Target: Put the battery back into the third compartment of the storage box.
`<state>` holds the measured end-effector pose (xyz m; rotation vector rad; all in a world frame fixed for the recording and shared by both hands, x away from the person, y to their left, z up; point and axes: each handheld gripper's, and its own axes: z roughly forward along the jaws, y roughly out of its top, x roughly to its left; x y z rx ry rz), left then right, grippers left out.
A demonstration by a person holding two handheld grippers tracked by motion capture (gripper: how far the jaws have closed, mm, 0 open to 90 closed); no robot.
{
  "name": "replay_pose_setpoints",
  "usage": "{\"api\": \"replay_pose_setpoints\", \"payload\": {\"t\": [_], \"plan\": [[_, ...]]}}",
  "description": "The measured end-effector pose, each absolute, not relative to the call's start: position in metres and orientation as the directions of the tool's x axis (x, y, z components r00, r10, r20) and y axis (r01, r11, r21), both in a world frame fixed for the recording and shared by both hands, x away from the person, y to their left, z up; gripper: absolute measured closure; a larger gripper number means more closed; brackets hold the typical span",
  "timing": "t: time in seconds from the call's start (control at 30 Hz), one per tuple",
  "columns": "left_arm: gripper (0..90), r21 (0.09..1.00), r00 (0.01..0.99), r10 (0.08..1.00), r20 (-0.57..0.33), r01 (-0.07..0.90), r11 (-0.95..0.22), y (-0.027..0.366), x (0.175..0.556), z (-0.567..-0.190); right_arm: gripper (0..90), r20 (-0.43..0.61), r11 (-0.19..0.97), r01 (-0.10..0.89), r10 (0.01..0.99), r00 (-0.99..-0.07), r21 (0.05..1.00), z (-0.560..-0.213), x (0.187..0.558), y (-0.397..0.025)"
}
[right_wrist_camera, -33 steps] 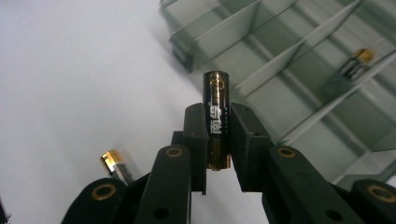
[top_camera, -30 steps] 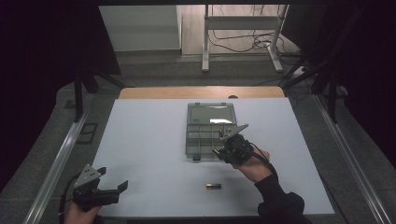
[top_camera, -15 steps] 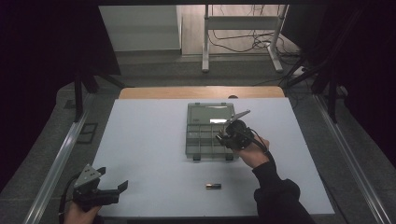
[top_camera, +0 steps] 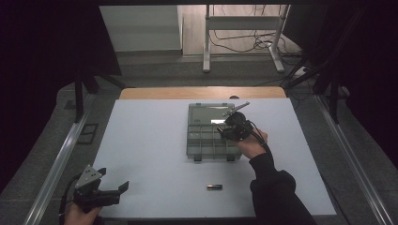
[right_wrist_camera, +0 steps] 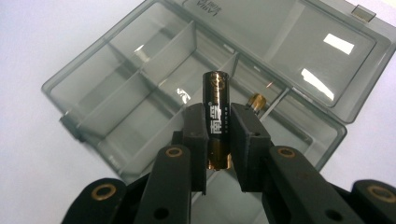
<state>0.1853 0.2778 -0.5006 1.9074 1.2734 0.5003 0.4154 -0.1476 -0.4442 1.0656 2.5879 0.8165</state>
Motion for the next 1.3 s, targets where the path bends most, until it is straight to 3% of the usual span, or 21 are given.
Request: {"api": "replay_pose_setpoints", "payload": {"t": [0.7,0.77,0.8,1.1,1.3], "plan": [[2.0,0.779,0.412,0.906,-0.093,0.597,-0.192,0.278,0.185,-0.501,75.7,-0.034,0.578,0.651,0.760,-0.649,0.492,-0.472,0.448,-0.124],[2.0,0.780,0.411,0.907,-0.095,0.596,-0.189,0.279,0.185,-0.501,63.4,-0.024,0.563,0.649,0.765,-0.644,0.511,-0.470,0.448,-0.125],[2.0,0.780,0.411,0.907,-0.096,0.597,-0.187,0.279,0.185,-0.501,63.4,-0.024,0.563,0.649,0.765,-0.644,0.511,-0.470,0.448,-0.125],[2.1,0.779,0.410,0.907,-0.092,0.597,-0.191,0.278,0.185,-0.501,27.5,-0.005,0.582,0.588,0.714,-0.701,0.562,-0.453,0.433,-0.139],[2.2,0.780,0.411,0.907,-0.091,0.596,-0.191,0.278,0.185,-0.501,13.6,0.009,0.592,0.558,0.681,-0.733,0.582,-0.445,0.421,-0.144]]}}
